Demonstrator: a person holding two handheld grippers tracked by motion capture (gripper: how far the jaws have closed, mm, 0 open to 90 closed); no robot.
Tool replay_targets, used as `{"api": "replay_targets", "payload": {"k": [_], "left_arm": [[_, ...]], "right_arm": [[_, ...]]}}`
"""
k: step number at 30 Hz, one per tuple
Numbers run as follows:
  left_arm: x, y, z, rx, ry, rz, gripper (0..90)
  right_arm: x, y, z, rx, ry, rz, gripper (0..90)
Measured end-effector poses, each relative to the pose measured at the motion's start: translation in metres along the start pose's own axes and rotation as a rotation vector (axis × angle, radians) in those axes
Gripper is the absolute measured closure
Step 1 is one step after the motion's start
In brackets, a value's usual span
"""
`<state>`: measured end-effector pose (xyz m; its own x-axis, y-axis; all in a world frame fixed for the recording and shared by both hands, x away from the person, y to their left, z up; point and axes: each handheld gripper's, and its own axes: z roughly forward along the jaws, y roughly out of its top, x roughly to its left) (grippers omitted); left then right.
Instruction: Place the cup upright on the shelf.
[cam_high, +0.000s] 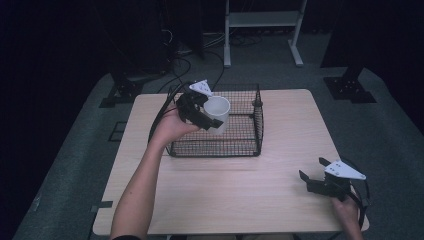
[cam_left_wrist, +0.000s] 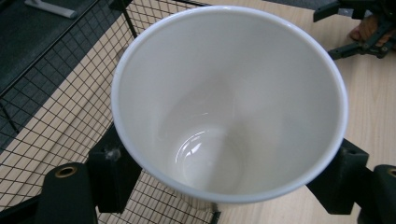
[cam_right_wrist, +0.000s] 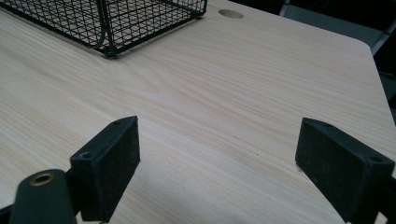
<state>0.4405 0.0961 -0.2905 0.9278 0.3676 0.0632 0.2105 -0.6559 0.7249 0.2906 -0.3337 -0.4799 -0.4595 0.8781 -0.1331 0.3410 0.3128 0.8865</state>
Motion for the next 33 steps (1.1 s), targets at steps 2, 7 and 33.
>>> {"api": "replay_targets", "payload": {"k": [2, 7, 33], "left_arm": [[0.004, -0.001, 0.003, -0.001, 0.0, -0.01, 21.8], [0.011, -0.003, 0.014, 0.008, 0.003, -0.027, 21.8], [0.046, -0.022, 0.055, 0.074, 0.016, -0.117, 21.8]], "right_arm": [[0.0, 0.0, 0.0, -0.001, 0.0, 0.0, 13.1], [0.0, 0.0, 0.0, -0.002, 0.002, 0.001, 13.1], [0.0, 0.0, -0.001, -0.006, 0.005, -0.004, 13.1]]}}
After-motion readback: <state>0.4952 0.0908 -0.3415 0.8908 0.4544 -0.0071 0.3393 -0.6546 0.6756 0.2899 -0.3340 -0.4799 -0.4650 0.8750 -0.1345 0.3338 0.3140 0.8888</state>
